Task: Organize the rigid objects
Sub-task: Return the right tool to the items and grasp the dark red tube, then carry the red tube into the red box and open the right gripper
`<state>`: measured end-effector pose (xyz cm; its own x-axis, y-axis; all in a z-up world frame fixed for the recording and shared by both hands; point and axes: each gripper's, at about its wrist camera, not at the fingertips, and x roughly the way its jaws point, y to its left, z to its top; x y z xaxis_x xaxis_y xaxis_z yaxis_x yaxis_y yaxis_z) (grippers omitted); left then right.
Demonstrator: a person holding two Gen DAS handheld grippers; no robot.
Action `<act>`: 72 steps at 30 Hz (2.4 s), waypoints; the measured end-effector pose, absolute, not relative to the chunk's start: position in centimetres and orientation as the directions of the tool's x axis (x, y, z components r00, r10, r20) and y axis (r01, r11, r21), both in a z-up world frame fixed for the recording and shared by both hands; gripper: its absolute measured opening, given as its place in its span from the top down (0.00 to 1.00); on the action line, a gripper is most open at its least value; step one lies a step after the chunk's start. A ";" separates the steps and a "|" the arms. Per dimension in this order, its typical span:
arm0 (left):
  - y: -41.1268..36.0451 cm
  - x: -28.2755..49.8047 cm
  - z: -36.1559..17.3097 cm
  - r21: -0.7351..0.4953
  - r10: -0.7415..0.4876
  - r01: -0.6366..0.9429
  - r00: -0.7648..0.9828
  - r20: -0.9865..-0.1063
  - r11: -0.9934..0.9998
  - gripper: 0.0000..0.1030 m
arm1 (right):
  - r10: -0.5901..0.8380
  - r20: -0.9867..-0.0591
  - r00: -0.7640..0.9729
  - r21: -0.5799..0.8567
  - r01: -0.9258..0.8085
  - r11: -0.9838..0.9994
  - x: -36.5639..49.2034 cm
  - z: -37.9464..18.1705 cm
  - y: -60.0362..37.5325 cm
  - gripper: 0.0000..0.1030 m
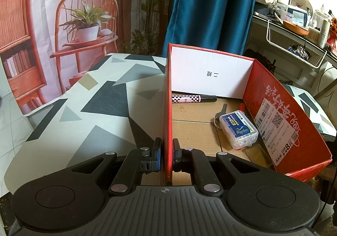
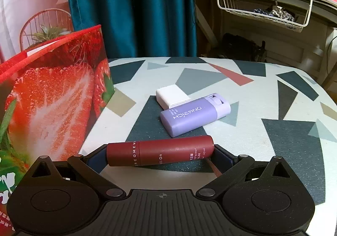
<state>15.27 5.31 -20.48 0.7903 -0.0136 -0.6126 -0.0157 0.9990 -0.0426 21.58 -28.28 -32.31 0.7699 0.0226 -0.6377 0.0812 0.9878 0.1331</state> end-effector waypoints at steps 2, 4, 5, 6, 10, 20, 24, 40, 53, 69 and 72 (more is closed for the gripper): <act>5.3 15.3 -20.5 -0.043 -0.014 -0.016 0.790 -0.613 0.999 0.90 | 0.027 -0.636 0.771 0.138 0.080 0.987 21.5 -32.3 -28.3 0.04; 5.3 15.3 -20.5 -0.043 -0.014 -0.016 0.790 -0.612 0.999 0.90 | 0.034 -0.636 0.771 0.144 0.075 0.987 21.5 -32.3 -28.4 0.04; 5.3 15.3 -20.5 -0.043 -0.014 -0.016 0.790 -0.613 0.999 0.90 | 0.036 -0.636 0.771 0.145 0.074 0.987 21.5 -32.3 -28.4 0.04; 5.3 15.3 -20.5 -0.043 -0.014 -0.016 0.790 -0.612 0.999 0.90 | 0.037 -0.636 0.771 0.146 0.073 0.987 21.5 -32.3 -28.4 0.04; 5.3 15.2 -20.5 -0.046 -0.016 -0.015 0.792 -0.610 0.999 0.90 | 0.038 -0.634 0.772 0.146 0.072 0.987 21.5 -32.3 -28.3 0.04; 5.5 14.2 -20.1 -0.084 -0.041 -0.009 0.817 -0.576 0.996 0.90 | 0.039 -0.634 0.772 0.149 0.072 0.986 21.4 -32.2 -28.3 0.04; 5.5 14.1 -20.2 -0.081 -0.043 -0.005 0.819 -0.572 0.997 0.90 | 0.043 -0.633 0.773 0.152 0.070 0.986 21.3 -32.2 -28.3 0.04; 5.6 14.1 -20.1 -0.073 -0.042 0.000 0.820 -0.571 0.997 0.90 | 0.160 -0.455 0.876 0.161 -0.096 0.982 22.0 -23.1 -27.2 0.04; 5.5 14.1 -20.1 -0.070 -0.041 0.001 0.821 -0.570 0.998 0.90 | 0.348 -0.518 0.781 -0.141 -0.479 0.866 25.9 -20.6 -19.2 0.04; 5.5 14.1 -20.1 -0.074 -0.043 0.002 0.820 -0.570 0.997 0.90 | 0.261 -0.592 0.762 -0.276 -0.496 0.824 27.6 -22.8 -16.6 0.03; 5.5 14.2 -20.1 -0.074 -0.043 0.001 0.820 -0.570 0.997 0.90 | 0.252 -0.585 0.771 -0.259 -0.472 0.843 27.6 -22.7 -17.4 0.02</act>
<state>14.16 5.54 -20.08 0.8202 -0.0431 -0.5704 0.0011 0.9973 -0.0737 27.63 -17.37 -22.73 0.7710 0.2518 -0.5850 -0.4720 0.8426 -0.2594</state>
